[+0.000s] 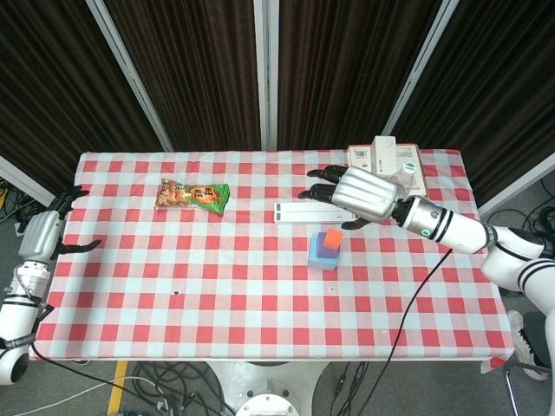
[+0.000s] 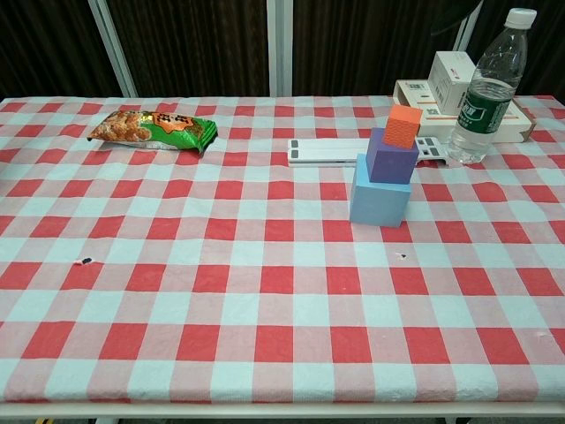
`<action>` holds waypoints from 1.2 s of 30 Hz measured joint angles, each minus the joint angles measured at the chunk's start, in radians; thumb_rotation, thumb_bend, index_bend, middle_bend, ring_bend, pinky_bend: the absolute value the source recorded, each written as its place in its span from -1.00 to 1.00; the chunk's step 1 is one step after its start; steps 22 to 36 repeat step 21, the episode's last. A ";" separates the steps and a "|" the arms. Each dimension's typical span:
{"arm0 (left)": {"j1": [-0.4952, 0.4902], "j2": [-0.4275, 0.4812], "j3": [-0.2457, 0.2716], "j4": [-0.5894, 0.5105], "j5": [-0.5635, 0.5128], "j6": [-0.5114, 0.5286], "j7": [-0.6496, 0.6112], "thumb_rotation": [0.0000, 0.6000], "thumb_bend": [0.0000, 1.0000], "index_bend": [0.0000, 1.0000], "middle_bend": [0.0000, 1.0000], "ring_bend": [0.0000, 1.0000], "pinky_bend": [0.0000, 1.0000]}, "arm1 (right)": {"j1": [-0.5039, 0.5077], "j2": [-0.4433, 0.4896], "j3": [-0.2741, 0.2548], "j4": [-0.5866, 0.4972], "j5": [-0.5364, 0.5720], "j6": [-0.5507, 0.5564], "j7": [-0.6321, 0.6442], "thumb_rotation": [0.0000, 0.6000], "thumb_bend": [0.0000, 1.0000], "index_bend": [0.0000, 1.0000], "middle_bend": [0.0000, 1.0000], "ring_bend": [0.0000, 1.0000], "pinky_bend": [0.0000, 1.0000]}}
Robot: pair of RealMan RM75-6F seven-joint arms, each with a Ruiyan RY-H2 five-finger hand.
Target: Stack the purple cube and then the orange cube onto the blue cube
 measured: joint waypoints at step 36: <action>0.050 0.117 0.017 -0.132 0.028 0.072 0.025 1.00 -0.84 -0.52 -0.56 -0.69 -0.43 | -0.580 0.114 0.100 -0.627 0.607 0.100 -0.917 1.00 -0.83 -0.80 -0.63 -0.93 -0.73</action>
